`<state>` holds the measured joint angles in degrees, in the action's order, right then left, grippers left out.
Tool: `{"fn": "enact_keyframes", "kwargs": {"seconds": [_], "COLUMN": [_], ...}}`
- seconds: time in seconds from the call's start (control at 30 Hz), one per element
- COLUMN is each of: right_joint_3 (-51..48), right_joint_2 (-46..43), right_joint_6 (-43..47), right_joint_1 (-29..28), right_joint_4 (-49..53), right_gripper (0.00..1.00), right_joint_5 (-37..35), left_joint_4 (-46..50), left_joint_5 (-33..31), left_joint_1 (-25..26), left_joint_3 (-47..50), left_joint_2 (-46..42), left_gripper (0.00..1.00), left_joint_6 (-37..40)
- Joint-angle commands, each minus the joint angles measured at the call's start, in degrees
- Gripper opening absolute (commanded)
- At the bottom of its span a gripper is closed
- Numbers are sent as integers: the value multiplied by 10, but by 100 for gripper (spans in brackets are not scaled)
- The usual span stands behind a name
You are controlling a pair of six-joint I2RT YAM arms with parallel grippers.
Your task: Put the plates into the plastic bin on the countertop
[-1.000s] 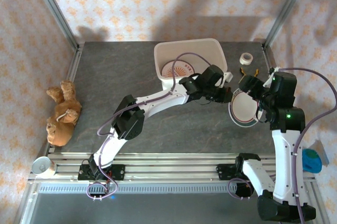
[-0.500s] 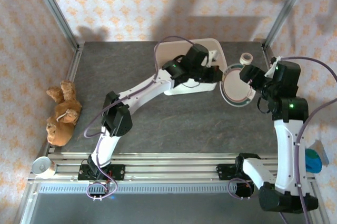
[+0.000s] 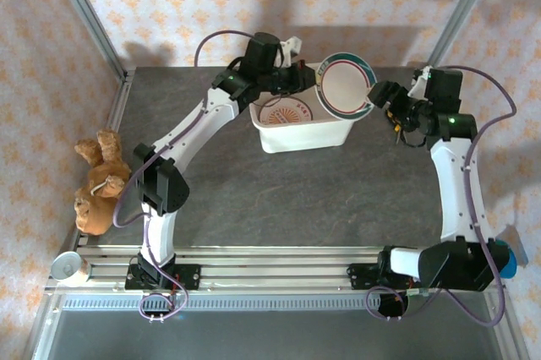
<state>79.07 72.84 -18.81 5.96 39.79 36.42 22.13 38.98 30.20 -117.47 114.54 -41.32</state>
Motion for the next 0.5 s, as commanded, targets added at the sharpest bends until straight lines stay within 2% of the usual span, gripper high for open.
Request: {"fn": "enact_keyframes", "kwargs": {"seconds": [0.0,0.2,0.47], "right_joint_3": [14,16,27], "right_joint_2": [17,67,139], "right_joint_6": [-26,-45,-54], "right_joint_1": [3,-3,-40], "right_joint_4": [-59,-94,-122], "right_gripper": [83,77,71], "right_joint_5": [63,110,128], "left_joint_4": [-59,-100,-134], "left_joint_5": [37,54,59], "left_joint_1": [-22,-49,-59], "left_joint_3": [14,43,77], "left_joint_2": [-37,-49,-72], "left_gripper": [0,0,0], "left_joint_6": [-39,-72,-103]}}
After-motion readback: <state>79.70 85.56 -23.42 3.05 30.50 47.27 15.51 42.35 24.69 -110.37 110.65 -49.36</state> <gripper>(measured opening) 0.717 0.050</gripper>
